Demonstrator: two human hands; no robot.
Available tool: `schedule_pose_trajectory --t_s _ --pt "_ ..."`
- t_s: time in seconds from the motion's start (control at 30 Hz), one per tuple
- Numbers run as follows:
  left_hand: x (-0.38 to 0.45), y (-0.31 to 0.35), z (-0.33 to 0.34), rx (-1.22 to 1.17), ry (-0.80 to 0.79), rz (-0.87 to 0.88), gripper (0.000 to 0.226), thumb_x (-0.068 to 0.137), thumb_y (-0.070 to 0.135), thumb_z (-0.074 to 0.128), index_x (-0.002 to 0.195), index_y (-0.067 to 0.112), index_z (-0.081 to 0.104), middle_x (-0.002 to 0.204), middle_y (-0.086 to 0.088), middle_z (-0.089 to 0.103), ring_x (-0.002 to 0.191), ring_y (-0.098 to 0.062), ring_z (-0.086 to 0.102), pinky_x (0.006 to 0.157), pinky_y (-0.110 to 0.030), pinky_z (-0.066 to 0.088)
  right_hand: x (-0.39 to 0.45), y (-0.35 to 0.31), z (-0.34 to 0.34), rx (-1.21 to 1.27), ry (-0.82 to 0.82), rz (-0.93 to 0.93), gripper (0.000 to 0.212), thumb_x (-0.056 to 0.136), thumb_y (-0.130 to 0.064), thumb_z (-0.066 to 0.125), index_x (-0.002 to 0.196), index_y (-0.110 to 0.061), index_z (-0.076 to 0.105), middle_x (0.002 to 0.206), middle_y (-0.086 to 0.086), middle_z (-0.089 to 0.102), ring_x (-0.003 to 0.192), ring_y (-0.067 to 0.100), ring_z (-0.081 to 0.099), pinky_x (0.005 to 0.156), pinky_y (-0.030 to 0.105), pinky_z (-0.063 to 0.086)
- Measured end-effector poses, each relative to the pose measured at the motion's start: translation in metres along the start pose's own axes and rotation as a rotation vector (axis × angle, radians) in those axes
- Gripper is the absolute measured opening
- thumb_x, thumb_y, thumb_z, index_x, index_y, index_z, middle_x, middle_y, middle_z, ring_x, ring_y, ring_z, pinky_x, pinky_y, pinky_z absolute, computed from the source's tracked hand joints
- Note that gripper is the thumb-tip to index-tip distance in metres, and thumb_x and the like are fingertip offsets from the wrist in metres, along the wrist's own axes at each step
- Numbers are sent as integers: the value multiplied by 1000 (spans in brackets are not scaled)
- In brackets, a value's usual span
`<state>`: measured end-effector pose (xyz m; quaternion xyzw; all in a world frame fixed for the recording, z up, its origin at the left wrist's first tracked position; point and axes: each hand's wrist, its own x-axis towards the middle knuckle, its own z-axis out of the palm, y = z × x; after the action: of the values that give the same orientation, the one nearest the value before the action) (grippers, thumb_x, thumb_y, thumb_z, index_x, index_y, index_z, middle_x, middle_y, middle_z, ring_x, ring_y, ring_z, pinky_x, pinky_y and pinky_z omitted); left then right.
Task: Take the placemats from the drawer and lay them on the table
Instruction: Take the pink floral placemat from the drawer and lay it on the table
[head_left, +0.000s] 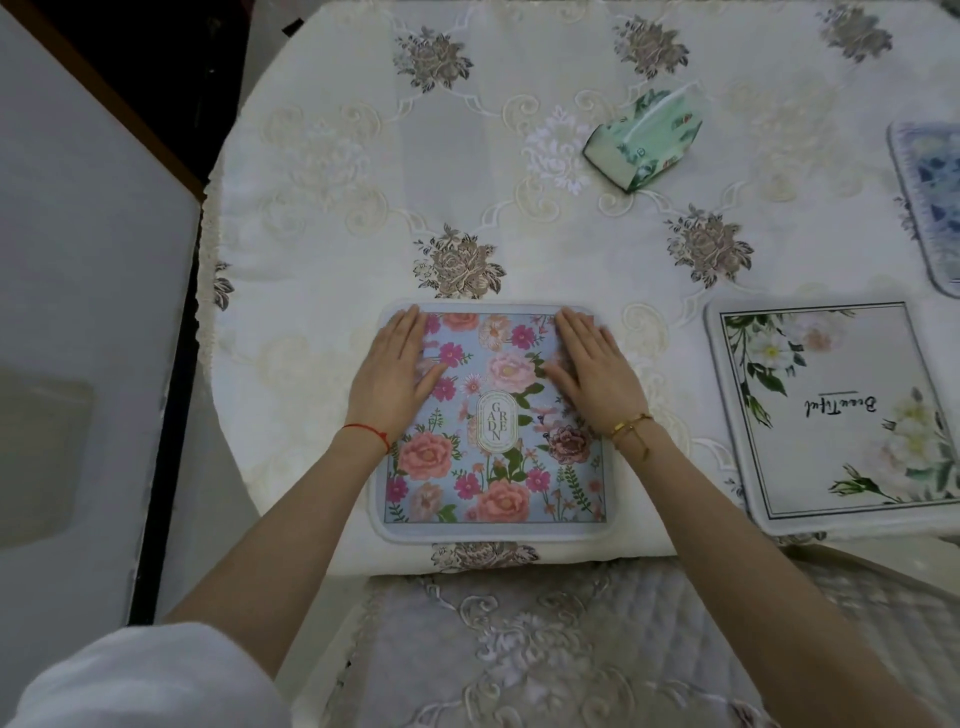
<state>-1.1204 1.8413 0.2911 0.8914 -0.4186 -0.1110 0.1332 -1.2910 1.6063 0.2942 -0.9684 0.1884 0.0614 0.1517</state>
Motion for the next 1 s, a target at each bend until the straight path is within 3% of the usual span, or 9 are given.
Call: schedule_pose_trajectory --t_s 0.2,0.4,0.57,0.83,1.0 --pt "-11 -2 -9 -19 57 -140 66 99 39 40 147 -1 22 155 -17 24 145 -28 18 120 -33 10 -9 -2 -2 1 79 113 65 99 -45 33 150 -9 15 158 8 16 146 19 7 120 34 0" --pt "24 25 -7 -51 -46 54 60 101 36 36 151 9 15 159 -8 14 148 -21 7 121 -34 9 35 -59 1 10 -54 -112 64 100 -44 28 151 -13 6 159 4 3 146 17 -4 120 38 1" --pt "28 20 -4 3 -75 49 69 98 48 34 151 10 12 160 -5 11 147 -19 7 121 -33 9 42 -52 3 25 -92 -131 69 98 -47 33 151 -14 5 160 1 4 147 15 -2 120 35 -2" --pt "4 -7 -7 54 -57 -57 79 95 58 24 151 4 8 160 -10 7 148 -21 6 121 -33 5 -5 8 -7 -12 -28 57 84 89 -69 19 152 -15 5 159 -1 5 146 15 2 119 36 -1" --pt "-23 -5 -9 37 -27 -108 69 99 45 33 151 6 8 160 -10 9 148 -21 4 120 -31 3 -23 -1 -5 31 55 133 67 99 -46 33 151 -11 11 158 6 12 146 19 5 120 36 1"
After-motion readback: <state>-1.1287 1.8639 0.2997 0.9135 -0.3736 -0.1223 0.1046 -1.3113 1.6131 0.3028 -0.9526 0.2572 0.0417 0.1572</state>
